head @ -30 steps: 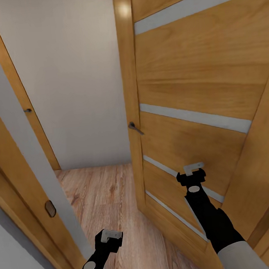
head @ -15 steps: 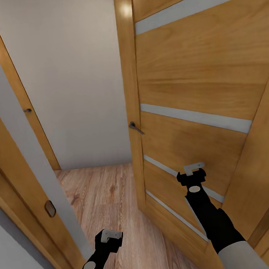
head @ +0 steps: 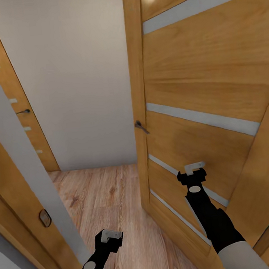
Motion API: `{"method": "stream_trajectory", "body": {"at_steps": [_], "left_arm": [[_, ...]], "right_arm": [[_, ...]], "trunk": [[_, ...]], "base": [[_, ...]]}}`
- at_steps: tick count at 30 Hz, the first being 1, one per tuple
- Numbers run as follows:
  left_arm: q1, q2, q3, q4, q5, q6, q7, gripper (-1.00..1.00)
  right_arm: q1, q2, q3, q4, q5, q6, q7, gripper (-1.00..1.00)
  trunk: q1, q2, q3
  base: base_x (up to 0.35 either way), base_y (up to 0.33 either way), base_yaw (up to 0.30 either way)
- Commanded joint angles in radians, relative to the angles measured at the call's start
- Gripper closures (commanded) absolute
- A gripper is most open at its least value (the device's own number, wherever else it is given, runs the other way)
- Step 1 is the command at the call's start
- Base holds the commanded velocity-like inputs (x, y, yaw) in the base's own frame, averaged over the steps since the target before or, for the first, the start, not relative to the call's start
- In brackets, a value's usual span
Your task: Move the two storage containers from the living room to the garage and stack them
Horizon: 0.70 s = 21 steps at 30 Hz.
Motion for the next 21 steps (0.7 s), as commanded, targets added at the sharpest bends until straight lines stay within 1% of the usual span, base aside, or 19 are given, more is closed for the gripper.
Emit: {"method": "stream_trajectory", "body": {"at_steps": [1,6,8,13,20,21], "left_arm": [[-0.001,0.000,-0.003,0.001,0.005,-0.003,0.001,-1.00],[-0.001,0.000,-0.003,0.001,0.006,-0.003,0.001,-1.00],[-0.001,0.000,-0.003,0.001,0.005,-0.003,0.001,-1.00],[-0.001,0.000,-0.003,0.001,0.003,-0.003,0.001,-1.00],[-0.001,0.000,-0.004,0.002,0.001,-0.003,0.001,-1.00],[0.005,-0.005,-0.006,0.008,-0.004,-0.009,-0.004,-1.00]], "right_arm": [[-0.001,-0.001,0.002,-0.002,0.018,0.010,-0.005,-1.00],[-0.001,-0.001,0.002,-0.001,0.018,0.010,-0.005,-1.00],[-0.001,-0.001,0.002,-0.001,0.018,0.010,-0.005,-1.00],[-0.001,-0.001,0.003,-0.001,0.018,0.009,-0.005,-1.00],[-0.001,0.001,0.004,-0.001,0.018,0.008,-0.004,-1.00],[-0.007,-0.005,-0.002,0.004,0.017,0.002,-0.010,-1.00]], "trunk": [[0.000,-0.001,-0.001],[0.000,-0.001,-0.001],[0.000,-0.001,-0.001],[0.000,-0.001,-0.001],[0.000,-0.001,-0.001],[0.000,-0.001,-0.001]], "base": [[0.014,0.000,0.000],[0.002,0.000,0.000],[-0.106,0.000,0.000],[-0.255,0.000,0.000],[-0.330,0.000,0.000],[0.000,0.000,0.000]]}}
